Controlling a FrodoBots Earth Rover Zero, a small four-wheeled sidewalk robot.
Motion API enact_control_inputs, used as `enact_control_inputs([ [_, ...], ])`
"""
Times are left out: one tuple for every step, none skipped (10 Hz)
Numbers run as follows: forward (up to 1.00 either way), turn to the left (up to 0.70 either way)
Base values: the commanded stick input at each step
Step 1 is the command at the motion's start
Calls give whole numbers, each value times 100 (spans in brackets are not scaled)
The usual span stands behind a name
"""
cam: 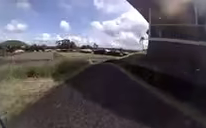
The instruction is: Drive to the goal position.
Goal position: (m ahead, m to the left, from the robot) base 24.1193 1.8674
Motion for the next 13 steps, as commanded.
enact_control_inputs([
  [85, 31],
  [85, 19],
  [85, 8],
  [85, 0],
  [85, 0],
  [85, 0],
  [85, 0],
  [85, 0],
  [85, -1],
  [85, -4],
  [85, -23],
  [85, -31],
  [85, 0],
])
